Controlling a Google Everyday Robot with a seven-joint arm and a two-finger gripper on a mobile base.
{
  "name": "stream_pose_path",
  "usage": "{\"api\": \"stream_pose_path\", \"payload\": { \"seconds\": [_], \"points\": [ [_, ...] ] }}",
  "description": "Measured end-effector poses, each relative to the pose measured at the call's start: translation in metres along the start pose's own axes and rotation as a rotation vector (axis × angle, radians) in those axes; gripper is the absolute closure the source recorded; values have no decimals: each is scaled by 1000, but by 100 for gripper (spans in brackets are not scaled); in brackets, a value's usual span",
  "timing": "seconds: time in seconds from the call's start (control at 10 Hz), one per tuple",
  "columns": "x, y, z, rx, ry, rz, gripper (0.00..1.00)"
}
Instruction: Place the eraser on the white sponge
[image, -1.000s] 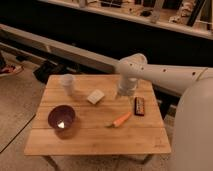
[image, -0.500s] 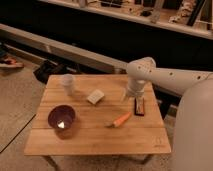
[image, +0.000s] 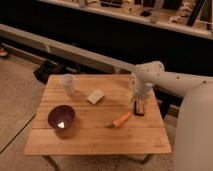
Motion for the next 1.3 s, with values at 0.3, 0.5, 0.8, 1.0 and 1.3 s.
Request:
{"api": "stream_pose_path", "payload": {
  "seconds": [0.3, 0.5, 0.8, 1.0, 1.3],
  "points": [
    [-12, -11, 18, 26, 22, -15, 35],
    [-20, -6, 30, 31, 32, -31, 35],
    [-29, -1, 45, 25, 43, -45, 35],
    [-31, 0, 52, 32, 54, -57, 35],
    [-34, -10, 57, 58, 68, -49, 35]
  ]
}}
